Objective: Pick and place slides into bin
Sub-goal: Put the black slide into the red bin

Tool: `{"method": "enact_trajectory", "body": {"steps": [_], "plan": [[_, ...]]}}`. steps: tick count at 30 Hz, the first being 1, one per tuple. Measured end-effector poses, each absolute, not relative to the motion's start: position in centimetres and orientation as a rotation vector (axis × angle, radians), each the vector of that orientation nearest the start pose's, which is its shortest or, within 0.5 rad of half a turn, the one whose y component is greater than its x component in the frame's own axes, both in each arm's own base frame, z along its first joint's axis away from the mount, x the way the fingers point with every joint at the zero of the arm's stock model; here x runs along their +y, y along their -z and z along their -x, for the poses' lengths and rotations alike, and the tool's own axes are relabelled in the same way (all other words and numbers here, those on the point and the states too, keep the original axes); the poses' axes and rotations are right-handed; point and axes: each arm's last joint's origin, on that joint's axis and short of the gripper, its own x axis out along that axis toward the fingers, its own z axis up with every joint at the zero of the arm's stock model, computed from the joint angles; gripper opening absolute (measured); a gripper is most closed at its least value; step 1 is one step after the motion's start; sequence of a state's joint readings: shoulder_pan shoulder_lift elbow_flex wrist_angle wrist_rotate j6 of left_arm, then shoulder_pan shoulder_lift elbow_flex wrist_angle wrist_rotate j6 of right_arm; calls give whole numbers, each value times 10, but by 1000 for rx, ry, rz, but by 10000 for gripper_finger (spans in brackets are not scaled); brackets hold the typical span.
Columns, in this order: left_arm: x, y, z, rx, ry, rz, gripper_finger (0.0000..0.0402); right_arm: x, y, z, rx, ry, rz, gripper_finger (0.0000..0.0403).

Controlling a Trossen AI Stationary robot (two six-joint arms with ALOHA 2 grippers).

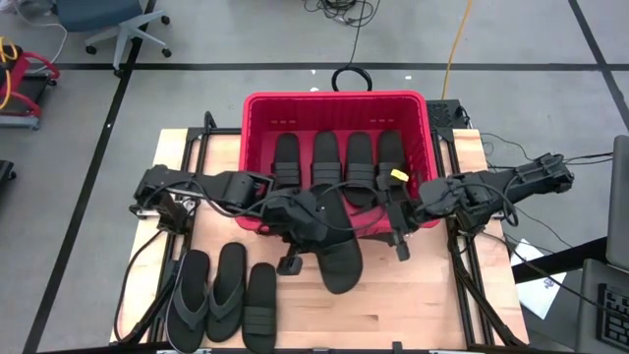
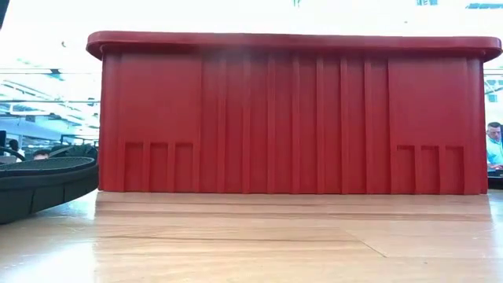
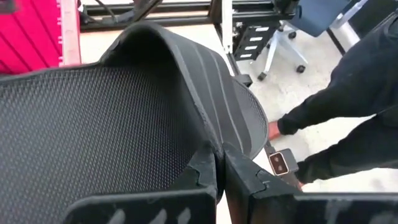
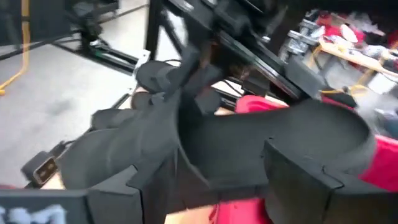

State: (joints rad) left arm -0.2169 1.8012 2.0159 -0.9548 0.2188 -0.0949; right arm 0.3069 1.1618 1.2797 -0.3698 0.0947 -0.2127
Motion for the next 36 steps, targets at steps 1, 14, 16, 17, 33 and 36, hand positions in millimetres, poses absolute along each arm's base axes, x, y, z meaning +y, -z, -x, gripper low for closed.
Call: {"method": "enact_trajectory", "body": {"steps": [1, 14, 16, 17, 33, 36], "plan": [[-85, -405, -371, 763, 383, 98, 0, 72, -410, -234, 220, -256, 269, 228], [-58, -405, -387, 691, 379, 124, 0, 63, -391, -243, 381, -390, 227, 211], [-55, -407, -387, 687, 376, 116, 0, 59, -386, -249, 410, -406, 205, 212], [-54, -408, -387, 686, 373, 117, 0, 57, -384, -252, 419, -415, 197, 212], [-48, -400, -389, 742, 359, 113, 0, 54, -376, -269, 397, -510, 134, 14], [-48, -400, -389, 739, 360, 112, 1, 53, -378, -268, 400, -503, 108, 14]]}}
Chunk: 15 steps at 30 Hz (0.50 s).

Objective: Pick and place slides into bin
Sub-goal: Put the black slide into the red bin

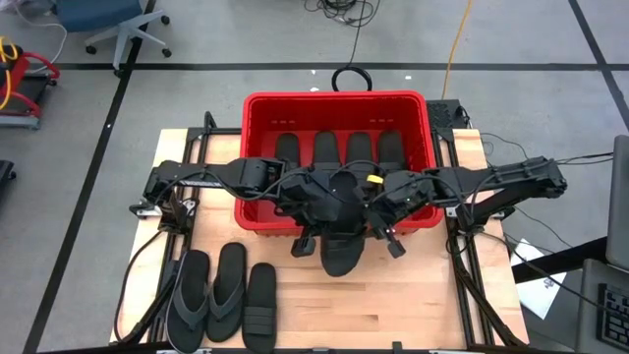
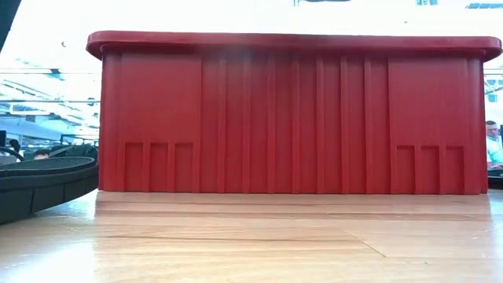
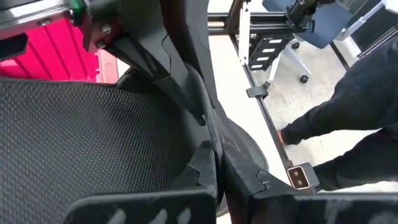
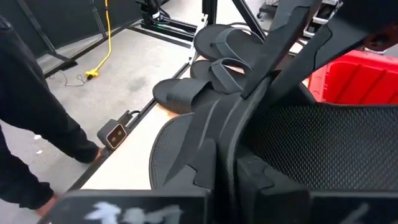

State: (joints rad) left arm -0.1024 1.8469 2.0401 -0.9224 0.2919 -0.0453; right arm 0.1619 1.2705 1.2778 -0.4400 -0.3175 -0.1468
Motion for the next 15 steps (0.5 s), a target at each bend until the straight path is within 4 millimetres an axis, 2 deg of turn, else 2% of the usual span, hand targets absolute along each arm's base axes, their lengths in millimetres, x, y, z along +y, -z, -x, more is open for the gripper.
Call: {"method": "enact_trajectory", "body": {"steps": [5, 9, 11, 15], "plan": [[-55, -407, -389, 672, 423, 58, 43, 51, -376, -261, 449, -513, 94, 5], [-67, -433, -375, 521, 460, 13, 107, 47, -373, -253, 518, -526, 82, 4], [-70, -447, -366, 463, 429, -5, 140, 41, -373, -247, 539, -508, 91, 3], [-75, -460, -353, 425, 295, 5, 192, 27, -379, -229, 562, -471, 117, 2]]}}
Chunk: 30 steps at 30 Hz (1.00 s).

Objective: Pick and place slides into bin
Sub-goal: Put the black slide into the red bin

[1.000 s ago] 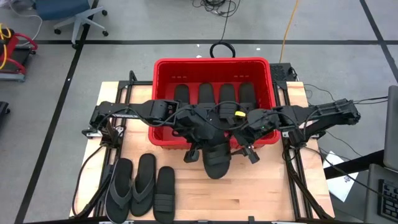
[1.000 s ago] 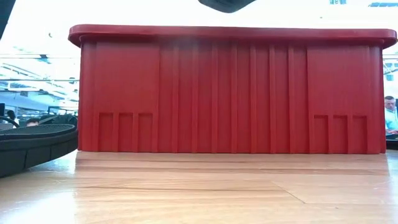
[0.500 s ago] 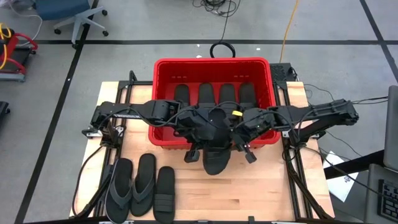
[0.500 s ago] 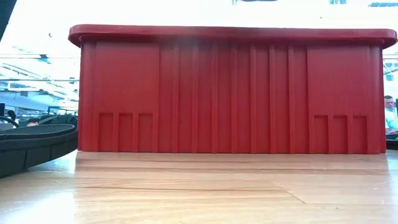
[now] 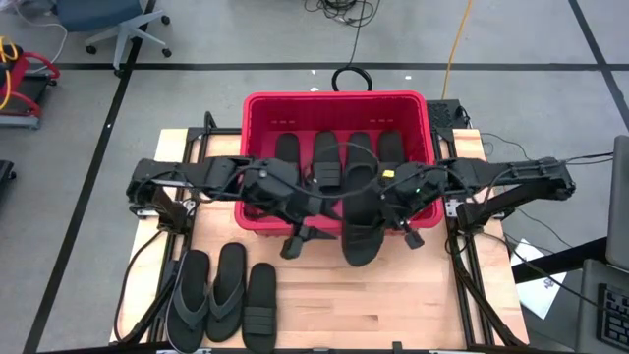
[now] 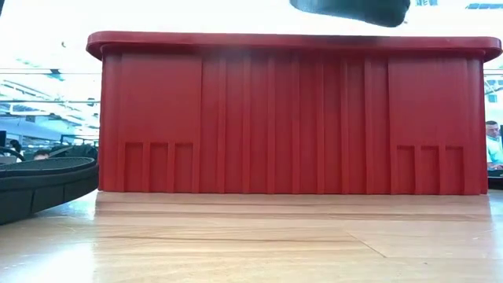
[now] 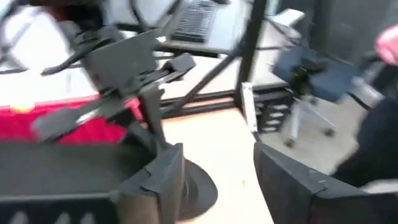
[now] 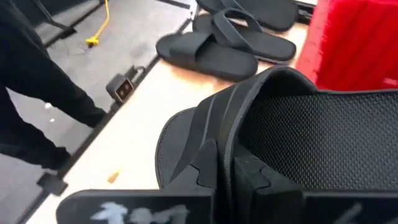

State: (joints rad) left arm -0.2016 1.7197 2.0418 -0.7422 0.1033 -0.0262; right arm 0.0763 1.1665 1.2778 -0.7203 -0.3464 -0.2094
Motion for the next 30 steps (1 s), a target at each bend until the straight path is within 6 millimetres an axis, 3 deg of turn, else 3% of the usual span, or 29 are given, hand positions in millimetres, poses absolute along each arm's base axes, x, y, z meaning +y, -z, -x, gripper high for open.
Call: {"method": "enact_trajectory", "body": {"steps": [9, 15, 23, 30], "plan": [[-104, -465, -338, 419, 186, 97, 211, -30, -397, -185, 517, -227, 191, 1], [-111, -461, -333, 459, 139, 63, 211, -73, -385, -164, 679, -61, 231, 1], [-82, -458, -309, 635, 92, -87, 212, -124, -353, -169, 853, -60, 125, 1], [-38, -475, -288, 623, -10, -179, 212, -141, -343, -179, 815, -102, 1, 2]]}}
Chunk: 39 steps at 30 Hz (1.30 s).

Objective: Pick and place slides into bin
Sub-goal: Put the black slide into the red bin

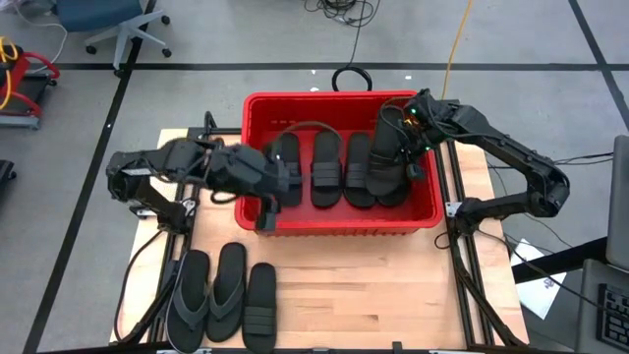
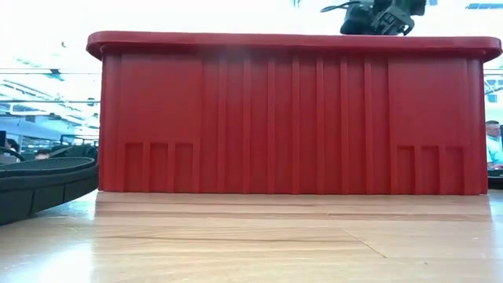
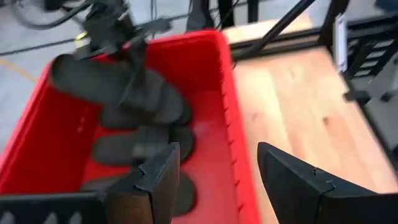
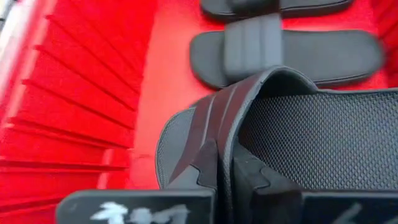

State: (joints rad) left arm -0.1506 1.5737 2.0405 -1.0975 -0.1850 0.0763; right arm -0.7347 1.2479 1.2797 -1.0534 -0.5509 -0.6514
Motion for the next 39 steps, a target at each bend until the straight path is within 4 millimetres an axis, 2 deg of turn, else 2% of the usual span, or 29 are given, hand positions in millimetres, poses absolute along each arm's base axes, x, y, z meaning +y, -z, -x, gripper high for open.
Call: {"method": "enact_trajectory", "body": {"steps": [4, 10, 17, 27, 34, 39], "plan": [[-20, -484, -284, 562, -66, -170, 211, -141, -341, -178, 800, -158, -19, 2], [-7, -498, -274, 470, -139, -133, 211, -144, -330, -173, 875, -227, -52, 3], [4, -500, -274, 449, -197, -122, 211, -165, -306, -176, 1005, -239, -112, 3], [6, -500, -274, 450, -206, -119, 211, -196, -269, -192, 1127, -205, -215, 4], [6, -498, -273, 474, -205, -122, 211, -203, -263, -187, 1246, -75, -258, 6], [6, -497, -273, 490, -204, -125, 211, -204, -263, -183, 1301, -26, -256, 36]]}}
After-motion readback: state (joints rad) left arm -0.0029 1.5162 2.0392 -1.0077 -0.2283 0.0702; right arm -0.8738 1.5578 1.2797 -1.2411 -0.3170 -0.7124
